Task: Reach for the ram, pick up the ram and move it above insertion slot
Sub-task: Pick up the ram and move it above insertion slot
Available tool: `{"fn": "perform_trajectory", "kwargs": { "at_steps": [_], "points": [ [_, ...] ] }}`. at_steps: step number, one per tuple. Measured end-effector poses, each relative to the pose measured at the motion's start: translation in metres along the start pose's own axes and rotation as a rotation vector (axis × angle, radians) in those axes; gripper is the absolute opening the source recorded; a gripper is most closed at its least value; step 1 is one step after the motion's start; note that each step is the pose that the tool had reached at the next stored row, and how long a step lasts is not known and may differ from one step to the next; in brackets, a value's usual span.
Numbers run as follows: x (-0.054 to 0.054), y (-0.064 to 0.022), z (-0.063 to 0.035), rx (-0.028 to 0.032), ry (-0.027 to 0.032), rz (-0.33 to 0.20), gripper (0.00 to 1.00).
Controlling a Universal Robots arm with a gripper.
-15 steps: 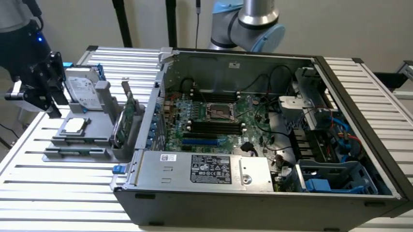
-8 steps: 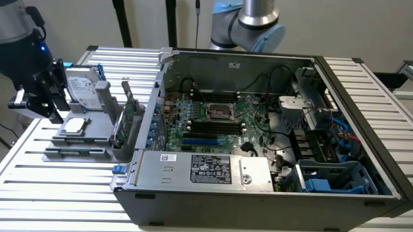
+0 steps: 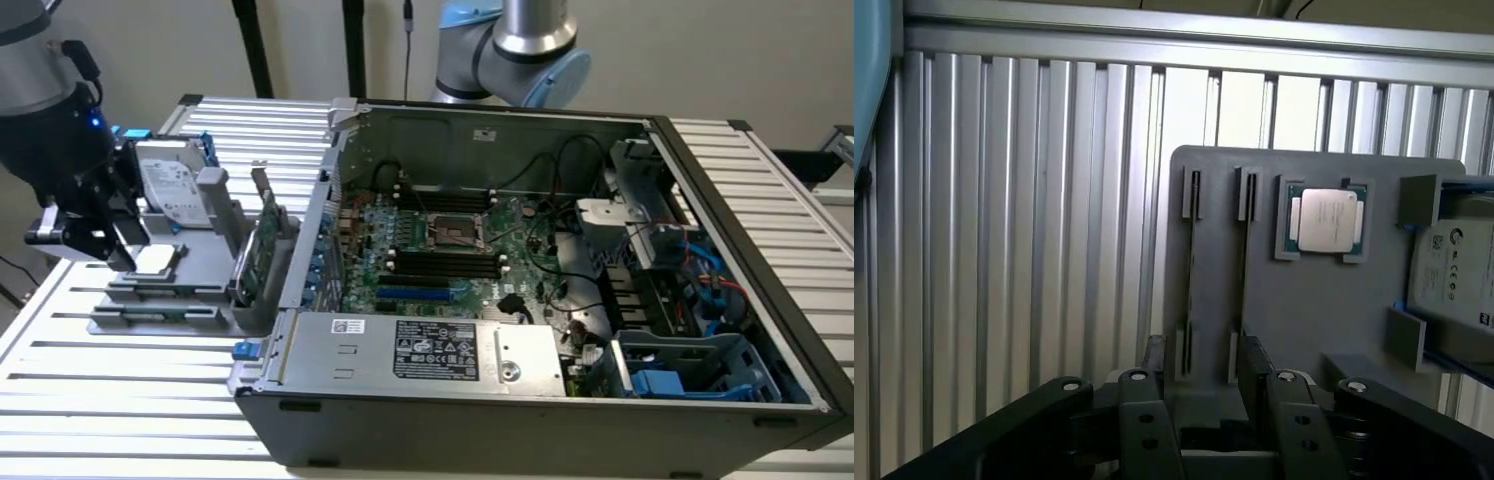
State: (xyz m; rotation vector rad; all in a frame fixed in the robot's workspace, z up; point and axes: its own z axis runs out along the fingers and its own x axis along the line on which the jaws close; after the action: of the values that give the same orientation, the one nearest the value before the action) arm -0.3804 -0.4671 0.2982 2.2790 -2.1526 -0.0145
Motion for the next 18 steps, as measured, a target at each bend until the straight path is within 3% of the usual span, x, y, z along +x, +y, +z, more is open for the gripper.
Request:
{"fn": "perform_trajectory", "kwargs": {
  "at_steps": [18],
  "points": [
    [0.008, 0.0000, 0.0328, 0.0000, -0.0001, 0.000, 0.42]
  ]
}}
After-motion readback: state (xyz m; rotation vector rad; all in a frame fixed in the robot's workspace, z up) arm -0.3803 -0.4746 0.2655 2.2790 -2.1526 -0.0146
